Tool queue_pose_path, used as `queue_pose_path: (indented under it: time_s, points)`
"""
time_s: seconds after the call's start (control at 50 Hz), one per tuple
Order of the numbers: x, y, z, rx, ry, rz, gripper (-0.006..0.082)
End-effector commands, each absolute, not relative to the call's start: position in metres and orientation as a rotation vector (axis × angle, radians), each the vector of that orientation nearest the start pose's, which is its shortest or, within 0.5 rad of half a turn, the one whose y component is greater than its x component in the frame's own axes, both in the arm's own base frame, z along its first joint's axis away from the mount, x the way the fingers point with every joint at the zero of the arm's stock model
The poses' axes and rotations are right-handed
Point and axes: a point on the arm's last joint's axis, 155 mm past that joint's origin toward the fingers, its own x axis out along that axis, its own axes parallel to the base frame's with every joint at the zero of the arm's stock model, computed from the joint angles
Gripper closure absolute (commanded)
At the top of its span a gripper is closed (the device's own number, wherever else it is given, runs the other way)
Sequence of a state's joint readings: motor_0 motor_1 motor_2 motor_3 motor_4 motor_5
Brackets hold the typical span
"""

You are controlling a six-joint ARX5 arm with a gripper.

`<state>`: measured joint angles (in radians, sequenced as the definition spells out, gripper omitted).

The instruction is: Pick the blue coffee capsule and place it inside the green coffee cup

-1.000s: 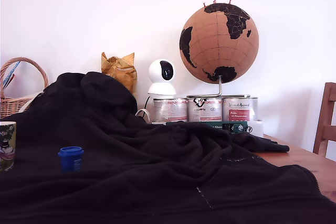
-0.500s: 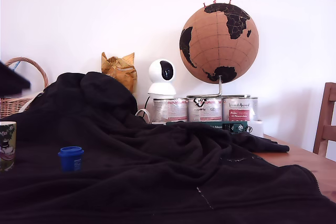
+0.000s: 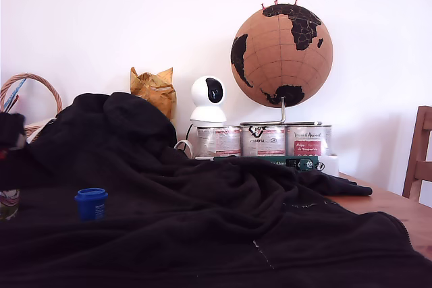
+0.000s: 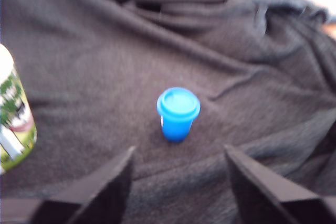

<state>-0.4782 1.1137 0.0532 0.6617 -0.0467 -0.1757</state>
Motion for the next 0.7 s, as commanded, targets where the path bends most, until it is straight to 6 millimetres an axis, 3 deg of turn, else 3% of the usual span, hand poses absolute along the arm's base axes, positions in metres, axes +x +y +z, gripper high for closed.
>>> queue_pose_path:
  time_s: [0.0,0.68]
  points:
    - [0.288,-0.141,0.068,-0.052,0.398,-0.401,0.0127]
    - [0.345,-0.170,0.015,0.056,0.558,-0.396,0.0146]
